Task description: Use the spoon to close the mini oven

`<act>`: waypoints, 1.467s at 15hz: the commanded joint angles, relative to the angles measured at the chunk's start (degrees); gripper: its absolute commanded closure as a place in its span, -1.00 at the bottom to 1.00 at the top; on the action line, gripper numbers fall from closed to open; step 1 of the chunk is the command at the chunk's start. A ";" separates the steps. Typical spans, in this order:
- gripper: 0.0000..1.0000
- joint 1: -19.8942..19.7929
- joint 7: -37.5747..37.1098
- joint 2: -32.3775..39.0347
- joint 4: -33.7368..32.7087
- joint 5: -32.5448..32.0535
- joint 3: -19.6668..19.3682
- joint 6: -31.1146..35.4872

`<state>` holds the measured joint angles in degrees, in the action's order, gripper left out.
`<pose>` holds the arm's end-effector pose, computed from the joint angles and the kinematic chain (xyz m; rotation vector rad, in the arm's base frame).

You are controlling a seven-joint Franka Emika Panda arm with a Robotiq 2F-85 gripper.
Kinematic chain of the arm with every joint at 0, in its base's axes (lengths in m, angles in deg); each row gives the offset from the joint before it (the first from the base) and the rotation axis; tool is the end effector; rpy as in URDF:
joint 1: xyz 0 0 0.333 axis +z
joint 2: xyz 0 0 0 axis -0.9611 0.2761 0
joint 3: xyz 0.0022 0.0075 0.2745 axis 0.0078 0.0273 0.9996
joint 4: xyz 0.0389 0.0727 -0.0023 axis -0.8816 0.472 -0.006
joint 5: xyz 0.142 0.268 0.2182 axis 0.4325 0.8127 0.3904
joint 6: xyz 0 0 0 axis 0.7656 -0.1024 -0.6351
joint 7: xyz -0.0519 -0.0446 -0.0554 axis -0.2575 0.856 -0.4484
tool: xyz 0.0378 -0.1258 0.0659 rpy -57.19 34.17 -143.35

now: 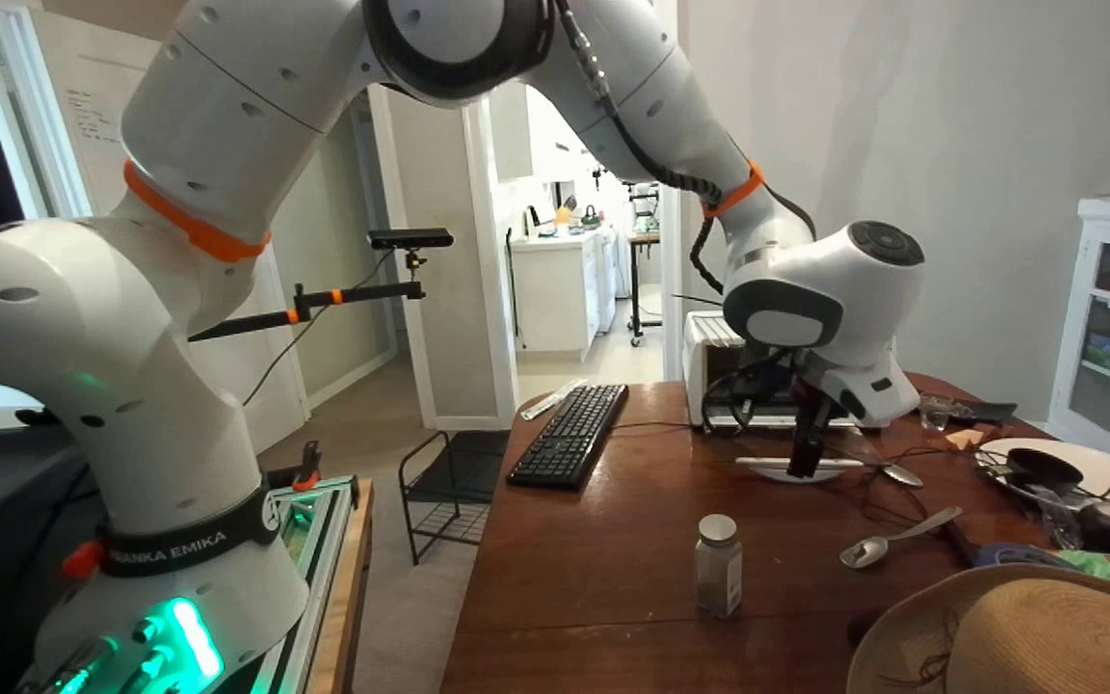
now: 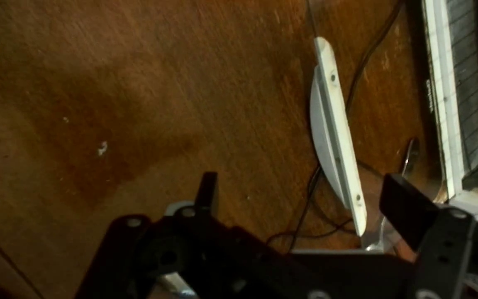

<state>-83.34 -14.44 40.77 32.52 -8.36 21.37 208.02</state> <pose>0.6402 0.0073 0.1173 -2.4927 0.8990 0.0209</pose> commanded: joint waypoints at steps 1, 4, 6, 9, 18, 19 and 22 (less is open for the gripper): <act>-1.00 -1.61 3.57 7.29 -10.10 0.91 0.75 -9.77; -1.00 -0.35 2.63 4.40 -6.18 0.98 -0.78 -6.80; -1.00 -0.13 2.61 4.22 -6.17 0.95 -0.84 -6.79; -1.00 1.36 1.45 5.09 -6.84 -0.97 -2.23 -6.28; -1.00 11.03 -0.34 13.06 -14.77 -23.92 -11.27 1.78; -1.00 12.62 -2.22 14.77 -16.87 -25.96 -12.79 3.57; -1.00 11.97 -5.16 13.30 -15.49 -25.74 -12.13 0.95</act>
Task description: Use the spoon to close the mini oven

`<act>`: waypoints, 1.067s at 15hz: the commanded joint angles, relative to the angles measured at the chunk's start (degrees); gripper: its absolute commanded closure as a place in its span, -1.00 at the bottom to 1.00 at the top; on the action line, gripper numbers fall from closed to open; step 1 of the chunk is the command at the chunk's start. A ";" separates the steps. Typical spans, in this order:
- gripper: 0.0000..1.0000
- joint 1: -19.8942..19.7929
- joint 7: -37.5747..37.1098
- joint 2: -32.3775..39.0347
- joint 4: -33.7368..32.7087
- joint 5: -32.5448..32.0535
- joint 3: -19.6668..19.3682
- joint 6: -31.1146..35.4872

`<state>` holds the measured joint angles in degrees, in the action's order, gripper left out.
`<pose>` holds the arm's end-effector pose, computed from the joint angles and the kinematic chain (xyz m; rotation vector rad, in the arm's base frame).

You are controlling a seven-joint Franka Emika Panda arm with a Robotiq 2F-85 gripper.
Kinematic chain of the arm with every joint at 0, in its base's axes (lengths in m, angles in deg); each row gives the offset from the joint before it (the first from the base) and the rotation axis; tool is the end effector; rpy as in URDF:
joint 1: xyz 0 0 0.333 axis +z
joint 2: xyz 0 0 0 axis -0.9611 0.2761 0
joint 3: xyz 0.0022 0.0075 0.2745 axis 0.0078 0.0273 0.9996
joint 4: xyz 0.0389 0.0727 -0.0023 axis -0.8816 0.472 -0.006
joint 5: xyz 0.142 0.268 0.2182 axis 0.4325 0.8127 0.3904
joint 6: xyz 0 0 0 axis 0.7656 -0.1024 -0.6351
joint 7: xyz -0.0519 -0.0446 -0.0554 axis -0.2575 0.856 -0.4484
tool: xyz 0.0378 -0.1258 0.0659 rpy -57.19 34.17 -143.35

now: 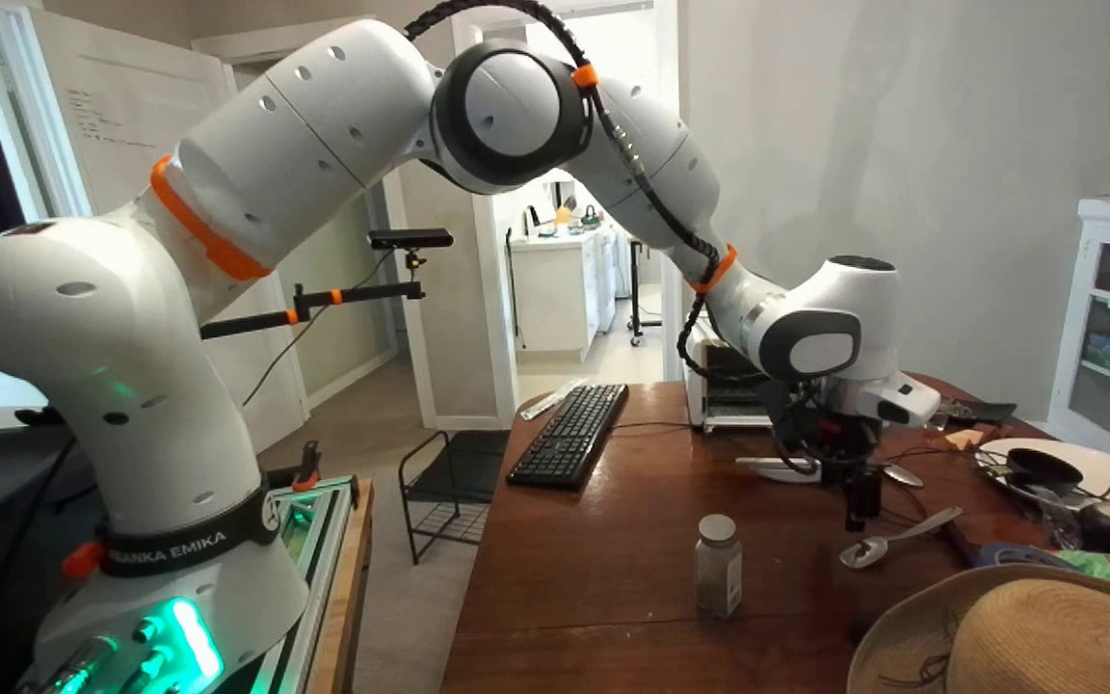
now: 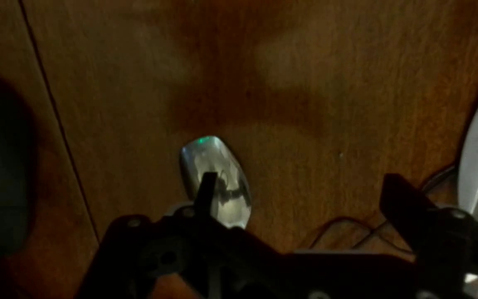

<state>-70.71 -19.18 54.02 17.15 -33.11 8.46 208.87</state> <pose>0.6782 0.0032 0.0650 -3.0123 0.5444 -0.1210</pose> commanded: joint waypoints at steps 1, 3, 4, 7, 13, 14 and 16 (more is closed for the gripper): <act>-1.00 -0.09 -2.52 1.26 -1.94 -1.08 0.20 -2.56; -1.00 -0.02 -3.93 2.79 -4.11 -1.10 -0.15 -4.21; -1.00 -0.09 -4.03 3.09 -4.55 -1.13 -0.29 -4.37; -1.00 1.15 -4.31 2.77 -3.35 -2.38 -1.75 0.21; -1.00 4.04 -1.72 7.58 -6.08 -10.16 -5.44 17.88; -1.00 3.89 -0.19 8.25 -6.57 -11.12 -5.28 18.92; -1.00 3.16 2.76 9.82 -8.05 -12.35 -4.71 20.39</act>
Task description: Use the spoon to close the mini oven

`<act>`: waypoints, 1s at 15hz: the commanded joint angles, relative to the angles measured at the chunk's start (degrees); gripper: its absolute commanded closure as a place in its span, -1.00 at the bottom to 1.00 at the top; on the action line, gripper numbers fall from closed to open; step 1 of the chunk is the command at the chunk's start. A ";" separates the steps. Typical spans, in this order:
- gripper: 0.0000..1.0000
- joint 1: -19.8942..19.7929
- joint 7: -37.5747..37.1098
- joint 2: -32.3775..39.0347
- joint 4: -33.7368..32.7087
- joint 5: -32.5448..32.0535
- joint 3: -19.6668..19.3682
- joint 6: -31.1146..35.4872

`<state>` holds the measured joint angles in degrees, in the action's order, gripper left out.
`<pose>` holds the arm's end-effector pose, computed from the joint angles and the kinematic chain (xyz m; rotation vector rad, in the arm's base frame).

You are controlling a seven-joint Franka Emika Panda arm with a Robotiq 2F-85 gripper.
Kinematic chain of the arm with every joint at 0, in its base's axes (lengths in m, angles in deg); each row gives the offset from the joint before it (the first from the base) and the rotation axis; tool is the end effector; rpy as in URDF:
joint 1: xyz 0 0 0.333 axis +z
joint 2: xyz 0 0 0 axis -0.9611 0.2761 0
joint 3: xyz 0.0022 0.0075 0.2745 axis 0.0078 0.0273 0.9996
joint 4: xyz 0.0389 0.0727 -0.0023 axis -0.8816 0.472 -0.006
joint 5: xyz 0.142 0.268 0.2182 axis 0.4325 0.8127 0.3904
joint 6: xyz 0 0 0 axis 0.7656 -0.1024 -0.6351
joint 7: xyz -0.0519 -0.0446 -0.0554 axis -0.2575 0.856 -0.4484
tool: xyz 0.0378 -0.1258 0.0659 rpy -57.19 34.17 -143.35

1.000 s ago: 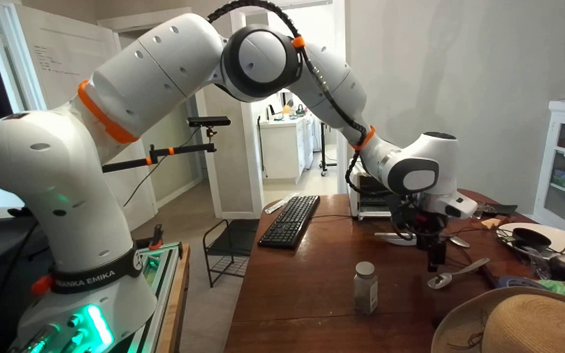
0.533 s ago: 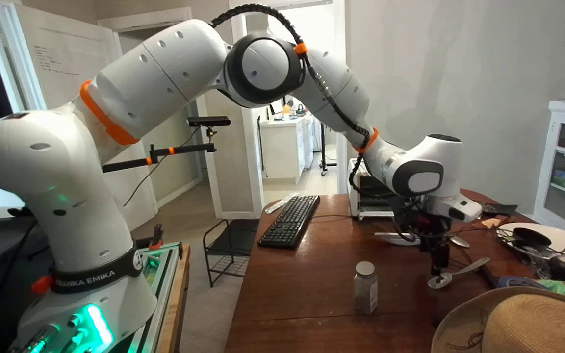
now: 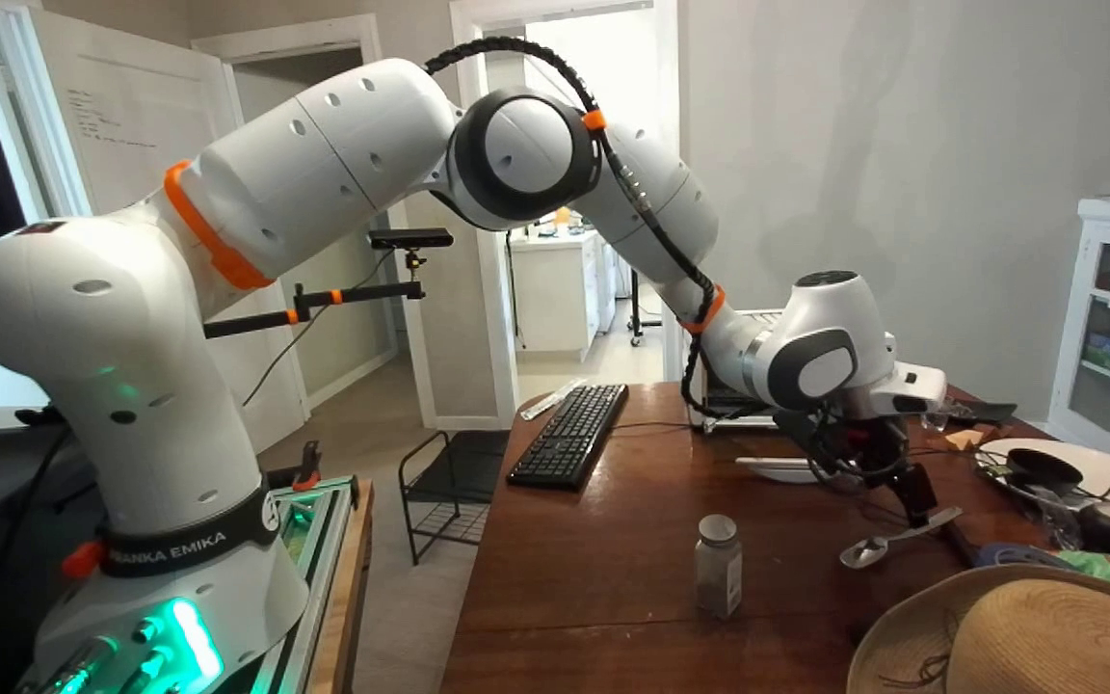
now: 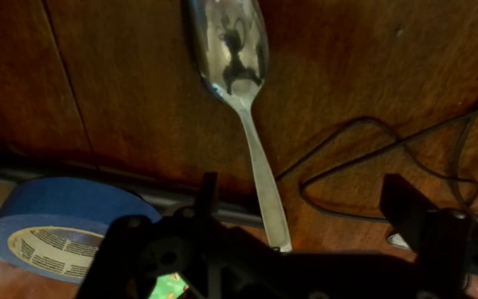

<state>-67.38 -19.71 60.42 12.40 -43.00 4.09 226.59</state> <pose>0.7157 0.0006 0.0625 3.0136 -0.2814 0.5846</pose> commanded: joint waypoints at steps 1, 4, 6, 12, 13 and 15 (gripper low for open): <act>-1.00 -0.49 4.34 4.31 -4.30 -2.87 -0.25 2.94; -1.00 -1.08 4.94 5.83 -6.42 -2.59 -0.81 2.93; -0.92 -0.48 2.84 5.85 -6.33 -2.10 -2.61 2.90; -0.79 -0.61 1.47 4.29 -3.65 -1.49 -2.83 0.91; -0.72 -0.55 1.34 4.21 -3.40 -1.45 -2.77 0.59; -0.59 -0.45 1.26 4.07 -2.82 -1.38 -2.49 0.19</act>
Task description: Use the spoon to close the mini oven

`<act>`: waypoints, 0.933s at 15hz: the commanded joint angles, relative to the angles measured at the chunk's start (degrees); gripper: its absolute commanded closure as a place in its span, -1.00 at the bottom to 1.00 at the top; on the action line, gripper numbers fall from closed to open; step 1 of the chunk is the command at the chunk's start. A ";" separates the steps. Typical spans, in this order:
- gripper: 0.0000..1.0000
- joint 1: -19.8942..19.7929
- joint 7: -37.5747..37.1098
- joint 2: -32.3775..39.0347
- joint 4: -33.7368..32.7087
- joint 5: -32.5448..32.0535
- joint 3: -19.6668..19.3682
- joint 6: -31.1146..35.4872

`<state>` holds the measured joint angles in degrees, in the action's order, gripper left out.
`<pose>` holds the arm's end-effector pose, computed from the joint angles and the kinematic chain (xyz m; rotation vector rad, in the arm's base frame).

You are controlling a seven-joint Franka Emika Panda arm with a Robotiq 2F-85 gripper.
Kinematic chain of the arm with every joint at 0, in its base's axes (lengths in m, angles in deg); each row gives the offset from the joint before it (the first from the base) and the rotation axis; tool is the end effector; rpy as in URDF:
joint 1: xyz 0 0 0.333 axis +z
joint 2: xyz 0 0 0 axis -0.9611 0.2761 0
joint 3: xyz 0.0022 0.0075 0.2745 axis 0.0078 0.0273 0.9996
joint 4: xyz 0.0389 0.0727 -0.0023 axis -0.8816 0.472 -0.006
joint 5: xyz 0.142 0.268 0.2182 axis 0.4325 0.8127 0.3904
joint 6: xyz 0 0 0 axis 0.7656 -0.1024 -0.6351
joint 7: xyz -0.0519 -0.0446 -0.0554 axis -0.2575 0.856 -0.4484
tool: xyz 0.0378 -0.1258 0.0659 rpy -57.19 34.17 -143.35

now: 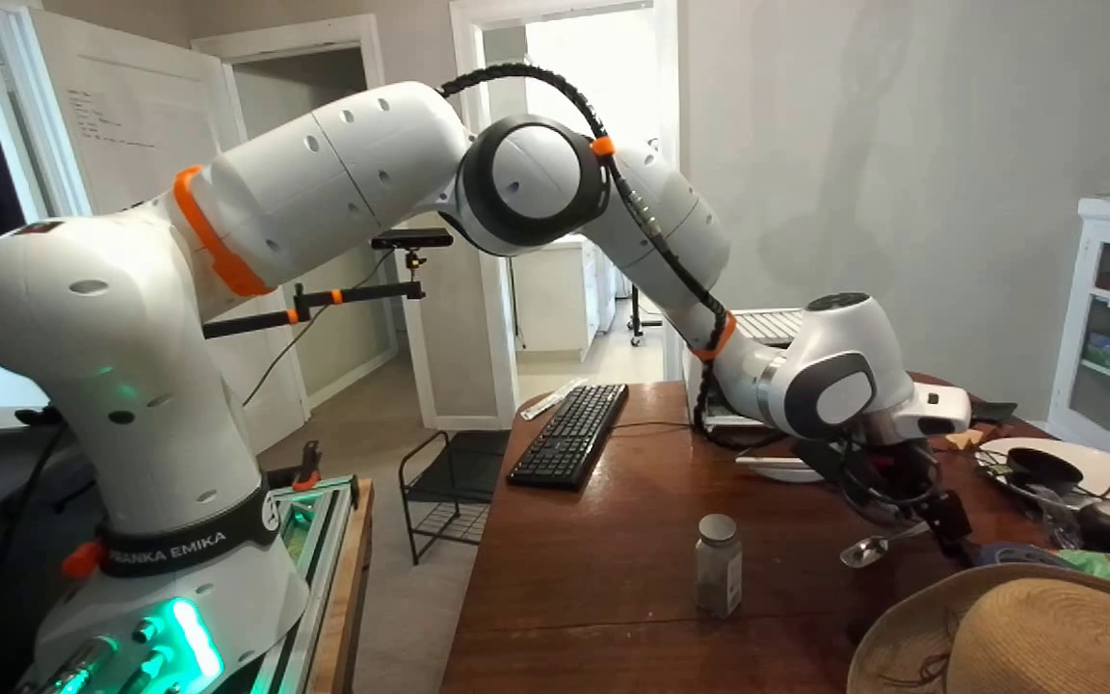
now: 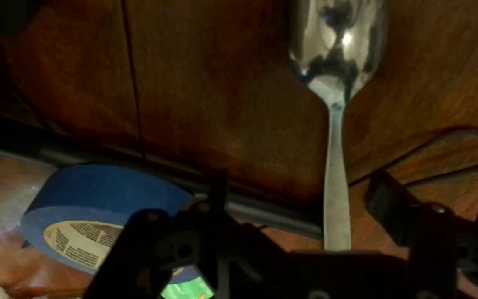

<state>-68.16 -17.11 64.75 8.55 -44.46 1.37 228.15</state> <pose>0.7202 -0.0315 0.0451 2.9446 -0.1929 0.6068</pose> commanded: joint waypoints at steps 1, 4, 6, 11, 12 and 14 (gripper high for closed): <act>-0.60 0.40 -1.33 -0.47 1.46 0.06 0.32 -1.42; -0.44 0.71 -2.02 -0.70 2.27 0.12 0.24 -1.56; -0.27 0.95 -2.43 -1.17 3.31 0.24 0.31 -1.67; 0.02 1.57 -3.47 -2.79 5.58 0.39 0.22 -1.61; 0.12 1.67 -3.53 -3.20 6.21 0.35 0.20 -1.56; 0.19 1.97 -4.14 -3.68 6.93 0.37 -0.13 -2.27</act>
<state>-67.09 -19.70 63.43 11.98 -44.40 1.73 227.68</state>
